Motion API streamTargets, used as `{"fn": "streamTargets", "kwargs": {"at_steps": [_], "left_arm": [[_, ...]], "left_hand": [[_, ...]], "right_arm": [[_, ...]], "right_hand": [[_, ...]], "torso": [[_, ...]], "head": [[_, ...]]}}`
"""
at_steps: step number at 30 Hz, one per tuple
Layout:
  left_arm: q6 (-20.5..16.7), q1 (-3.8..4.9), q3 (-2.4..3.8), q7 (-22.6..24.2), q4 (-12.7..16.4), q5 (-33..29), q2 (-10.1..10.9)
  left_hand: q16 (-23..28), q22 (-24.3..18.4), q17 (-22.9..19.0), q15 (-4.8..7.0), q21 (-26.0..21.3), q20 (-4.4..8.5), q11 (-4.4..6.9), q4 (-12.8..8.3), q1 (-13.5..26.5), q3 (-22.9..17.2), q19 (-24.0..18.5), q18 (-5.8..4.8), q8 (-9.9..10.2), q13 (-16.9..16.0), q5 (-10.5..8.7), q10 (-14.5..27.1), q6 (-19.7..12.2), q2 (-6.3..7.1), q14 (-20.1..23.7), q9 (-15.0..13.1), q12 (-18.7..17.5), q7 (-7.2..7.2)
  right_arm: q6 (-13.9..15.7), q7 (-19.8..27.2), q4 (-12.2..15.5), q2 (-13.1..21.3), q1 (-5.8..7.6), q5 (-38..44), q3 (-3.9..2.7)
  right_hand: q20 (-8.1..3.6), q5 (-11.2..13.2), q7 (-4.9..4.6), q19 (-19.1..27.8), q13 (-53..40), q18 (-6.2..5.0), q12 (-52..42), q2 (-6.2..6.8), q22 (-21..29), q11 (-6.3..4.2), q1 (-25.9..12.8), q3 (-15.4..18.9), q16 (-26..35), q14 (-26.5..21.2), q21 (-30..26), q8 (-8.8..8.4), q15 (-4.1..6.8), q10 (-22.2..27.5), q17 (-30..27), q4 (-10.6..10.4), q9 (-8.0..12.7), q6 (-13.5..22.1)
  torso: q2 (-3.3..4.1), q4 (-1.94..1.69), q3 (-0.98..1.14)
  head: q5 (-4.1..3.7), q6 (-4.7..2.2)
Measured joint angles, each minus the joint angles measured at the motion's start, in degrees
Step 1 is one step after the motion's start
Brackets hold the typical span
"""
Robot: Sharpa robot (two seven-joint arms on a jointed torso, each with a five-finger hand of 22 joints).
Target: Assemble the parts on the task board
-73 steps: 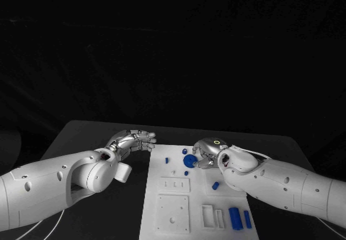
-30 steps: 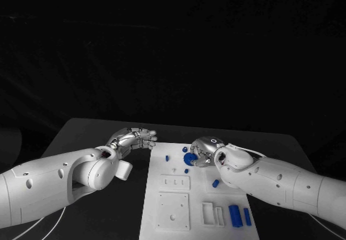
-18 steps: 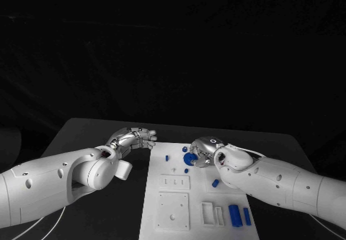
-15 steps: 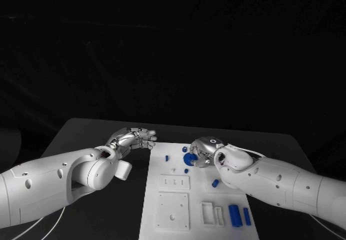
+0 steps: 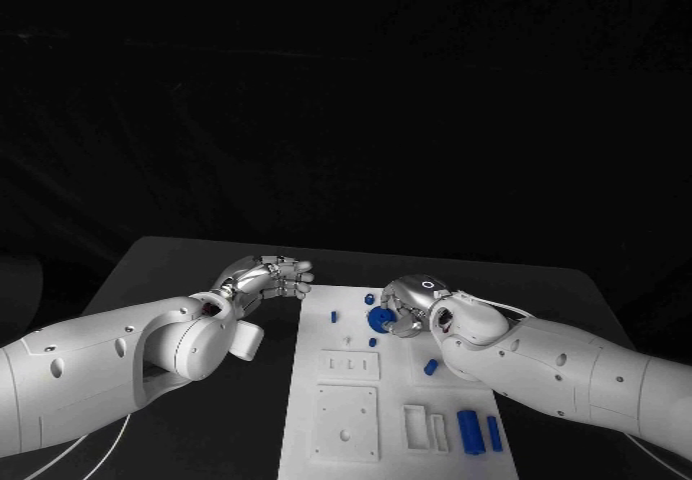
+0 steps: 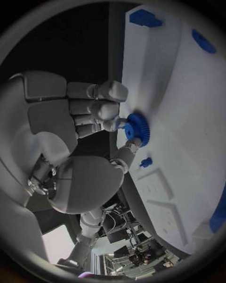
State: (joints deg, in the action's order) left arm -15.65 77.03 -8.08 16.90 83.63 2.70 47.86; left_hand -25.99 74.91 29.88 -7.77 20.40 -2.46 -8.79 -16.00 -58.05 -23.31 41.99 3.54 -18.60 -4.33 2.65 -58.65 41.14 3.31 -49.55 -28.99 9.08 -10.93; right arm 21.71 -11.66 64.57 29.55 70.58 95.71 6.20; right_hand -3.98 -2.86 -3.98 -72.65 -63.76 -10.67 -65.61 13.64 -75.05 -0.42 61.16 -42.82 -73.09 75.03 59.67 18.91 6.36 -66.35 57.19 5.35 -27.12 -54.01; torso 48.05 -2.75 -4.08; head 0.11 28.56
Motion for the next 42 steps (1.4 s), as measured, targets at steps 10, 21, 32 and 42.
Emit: {"fn": "streamTargets", "kwargs": {"at_steps": [10,21,32,42], "left_arm": [[0.0,0.00,0.00,0.0,0.0,0.0,0.0],[0.0,0.00,0.00,0.0,0.1,0.0,0.1],[0.0,0.00,0.00,0.0,0.1,0.0,0.0],[0.0,0.00,0.00,-0.1,0.1,0.0,-0.2]], "left_hand": [[0.0,0.0,0.0,0.00,0.0,0.00,0.00,0.0,0.0,0.0,0.0,-0.02,0.0,0.0,0.00,0.0,0.0,0.00,0.0,0.0,0.0,0.00],[0.0,0.0,0.0,0.00,0.0,0.00,0.00,0.0,0.0,0.0,0.0,-0.05,0.0,0.0,0.00,0.0,0.0,0.00,0.0,0.0,-0.2,0.00],[0.0,0.0,0.0,0.00,0.0,0.00,0.00,0.0,0.0,0.0,0.0,-0.14,0.0,0.0,0.00,0.0,0.0,0.00,0.0,0.0,-0.2,0.00],[0.0,0.0,0.0,0.00,0.0,0.00,0.00,0.0,0.0,0.0,0.0,-0.19,0.0,0.0,0.00,0.0,0.0,0.00,0.0,0.0,-0.2,0.00]], "right_arm": [[0.6,-1.4,3.6,2.2,0.43,0.1,-0.83],[1.8,-2.9,5.0,2.3,0.83,0.5,-1.03],[2.0,-4.0,2.9,-1.4,0.76,1.0,-1.03],[1.5,-5.1,1.8,-3.1,0.58,1.3,-0.99]], "right_hand": [[0.01,0.2,0.16,0.0,0.1,-0.01,0.0,0.02,0.0,0.00,0.0,-0.7,0.0,0.2,0.0,-0.03,0.19,0.0,0.1,-0.7,0.0,-0.2],[0.02,0.2,0.19,0.0,0.1,-0.05,0.0,0.32,0.0,0.00,-0.3,-1.0,0.0,0.2,0.0,-0.18,0.19,0.0,0.1,-1.0,0.0,-0.2],[0.11,0.0,0.19,-0.1,0.2,-0.06,0.0,0.57,0.0,0.01,-0.5,-1.4,0.0,0.2,0.0,-0.10,0.18,0.0,0.1,-1.4,0.0,-0.2],[0.11,0.0,0.20,-0.1,0.2,-0.06,0.0,0.71,0.0,0.01,-0.7,-1.6,0.2,0.2,0.0,-0.10,0.17,0.0,0.1,-1.3,0.0,-0.2]], "torso": [[0.01,0.03,0.04],[0.04,0.08,0.01],[0.07,-0.05,-0.05],[0.10,-0.10,-0.07]], "head": [[0.02,-0.15],[-0.05,-0.26],[-0.05,-0.26],[0.59,-0.38]]}}
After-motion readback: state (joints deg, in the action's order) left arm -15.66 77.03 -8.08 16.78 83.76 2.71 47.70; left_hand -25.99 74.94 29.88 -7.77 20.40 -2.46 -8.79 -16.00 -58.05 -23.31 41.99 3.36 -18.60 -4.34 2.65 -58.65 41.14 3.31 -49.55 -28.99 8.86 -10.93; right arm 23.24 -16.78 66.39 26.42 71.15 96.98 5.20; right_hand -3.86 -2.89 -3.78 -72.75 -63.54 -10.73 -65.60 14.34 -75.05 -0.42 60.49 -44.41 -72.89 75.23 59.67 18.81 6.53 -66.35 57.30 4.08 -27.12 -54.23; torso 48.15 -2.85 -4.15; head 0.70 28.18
